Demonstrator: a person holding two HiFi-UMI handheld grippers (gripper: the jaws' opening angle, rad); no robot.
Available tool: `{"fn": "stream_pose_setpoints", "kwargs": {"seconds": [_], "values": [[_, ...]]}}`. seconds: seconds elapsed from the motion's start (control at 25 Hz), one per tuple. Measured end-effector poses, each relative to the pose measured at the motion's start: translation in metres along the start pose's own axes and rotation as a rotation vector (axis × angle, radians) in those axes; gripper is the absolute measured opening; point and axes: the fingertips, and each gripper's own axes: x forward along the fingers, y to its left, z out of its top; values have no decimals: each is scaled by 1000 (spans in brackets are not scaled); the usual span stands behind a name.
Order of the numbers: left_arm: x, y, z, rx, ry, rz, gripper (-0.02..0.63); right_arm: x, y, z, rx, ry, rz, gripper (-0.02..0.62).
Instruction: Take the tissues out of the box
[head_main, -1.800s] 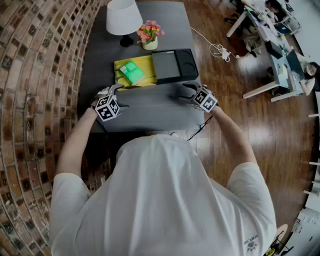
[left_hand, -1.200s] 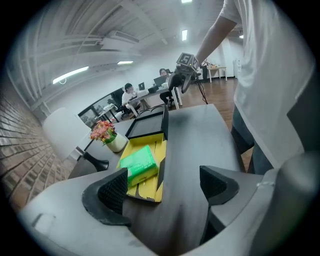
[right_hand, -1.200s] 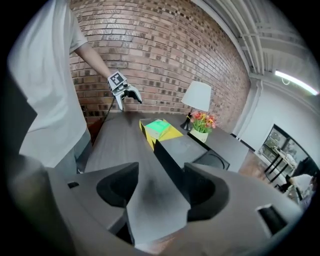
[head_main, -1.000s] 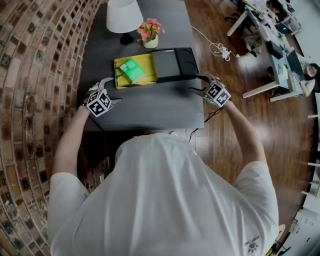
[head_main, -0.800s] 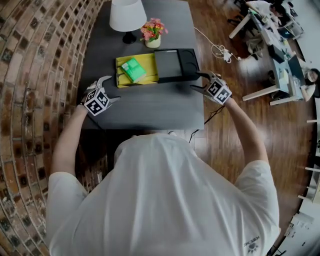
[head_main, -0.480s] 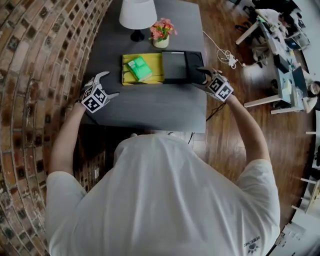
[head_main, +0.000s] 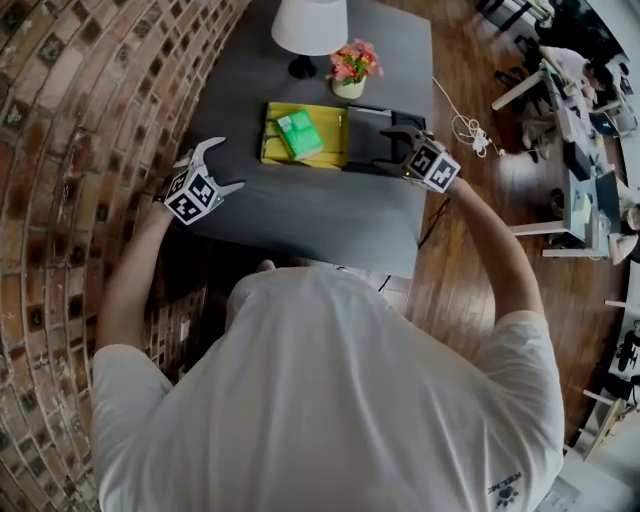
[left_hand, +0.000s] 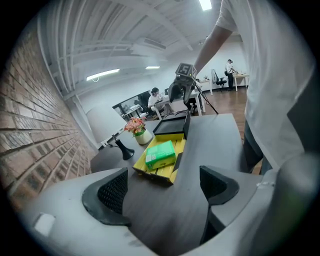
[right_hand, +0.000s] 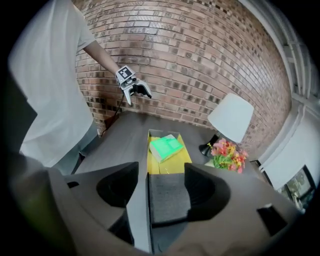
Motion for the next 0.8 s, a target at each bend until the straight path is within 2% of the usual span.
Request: {"fn": "stream_pose_setpoints", "kwargs": {"seconds": [0.16,0.48,0.8], "values": [[-7,-1,3,-17,-18,21,453,21,-2,7,-59,32,72,299],[-14,-2,4,-43,-27,57,453,57,-5,21,-133,78,145,299],[-18,-2,-7,-94,-19,84,453,92,-1,40,-109,77,196,300]]}}
